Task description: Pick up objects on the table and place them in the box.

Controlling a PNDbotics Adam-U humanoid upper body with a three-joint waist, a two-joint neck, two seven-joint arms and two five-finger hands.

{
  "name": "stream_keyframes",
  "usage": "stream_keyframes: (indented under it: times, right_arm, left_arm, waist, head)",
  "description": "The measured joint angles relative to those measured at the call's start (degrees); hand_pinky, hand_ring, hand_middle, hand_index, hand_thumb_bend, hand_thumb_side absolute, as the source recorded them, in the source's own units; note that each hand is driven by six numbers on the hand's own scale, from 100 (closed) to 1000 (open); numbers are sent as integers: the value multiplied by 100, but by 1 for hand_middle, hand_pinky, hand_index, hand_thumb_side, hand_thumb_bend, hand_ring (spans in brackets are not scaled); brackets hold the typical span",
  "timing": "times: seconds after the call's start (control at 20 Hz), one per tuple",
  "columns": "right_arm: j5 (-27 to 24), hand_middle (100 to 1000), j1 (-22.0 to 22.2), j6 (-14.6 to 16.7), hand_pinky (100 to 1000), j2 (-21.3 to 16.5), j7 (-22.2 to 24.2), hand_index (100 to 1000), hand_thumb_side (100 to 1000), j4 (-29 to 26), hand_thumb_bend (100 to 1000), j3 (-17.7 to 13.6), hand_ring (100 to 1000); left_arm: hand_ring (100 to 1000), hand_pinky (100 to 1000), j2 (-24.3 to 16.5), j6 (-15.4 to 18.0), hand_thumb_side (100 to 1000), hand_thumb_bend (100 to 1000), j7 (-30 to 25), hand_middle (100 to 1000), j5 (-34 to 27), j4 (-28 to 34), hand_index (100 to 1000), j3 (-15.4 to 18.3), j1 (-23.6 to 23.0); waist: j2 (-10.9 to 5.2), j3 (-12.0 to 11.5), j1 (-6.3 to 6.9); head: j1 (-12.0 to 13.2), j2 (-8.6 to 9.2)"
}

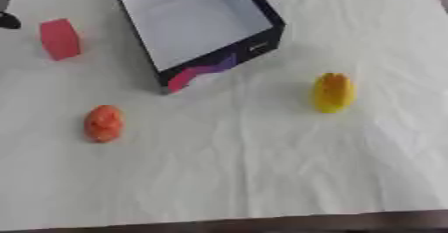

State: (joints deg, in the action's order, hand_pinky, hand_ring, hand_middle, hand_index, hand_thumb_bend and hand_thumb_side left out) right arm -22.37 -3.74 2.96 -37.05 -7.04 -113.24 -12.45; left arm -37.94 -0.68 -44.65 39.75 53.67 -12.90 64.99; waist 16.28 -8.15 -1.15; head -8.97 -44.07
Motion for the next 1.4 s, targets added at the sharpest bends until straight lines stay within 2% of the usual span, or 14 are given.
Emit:
stream_keyframes:
  times: [0.25, 0.7, 1.05, 1.4]
  right_arm:
    - [20, 794, -63, -37, 949, 0, 38, 883, 702, 0, 100, 41, 808]
    - [79, 793, -127, -74, 950, 0, 75, 883, 705, 0, 100, 84, 808]
    - [95, 793, -127, -80, 951, 1, 73, 886, 707, 0, 100, 85, 809]
    - [98, 792, -131, -94, 951, 4, 63, 887, 706, 0, 100, 86, 809]
  left_arm:
    - [871, 862, 288, 231, 228, 745, -104, 848, 447, -417, 866, 6, 166]
    - [864, 856, 543, 392, 248, 707, 13, 845, 622, -736, 870, 96, 288]
    - [861, 852, 623, 278, 283, 691, -159, 845, 615, -906, 872, 168, 335]
    - [854, 841, 625, 137, 273, 656, -289, 837, 661, -1038, 858, 238, 352]
  waist:
    - [60, 44, 0]
    - [105, 98, 13]
    - [105, 110, 25]
    - [123, 140, 30]
  head:
    - [54, 47]
    - [131, 118]
    - [176, 162]
    - [175, 220]
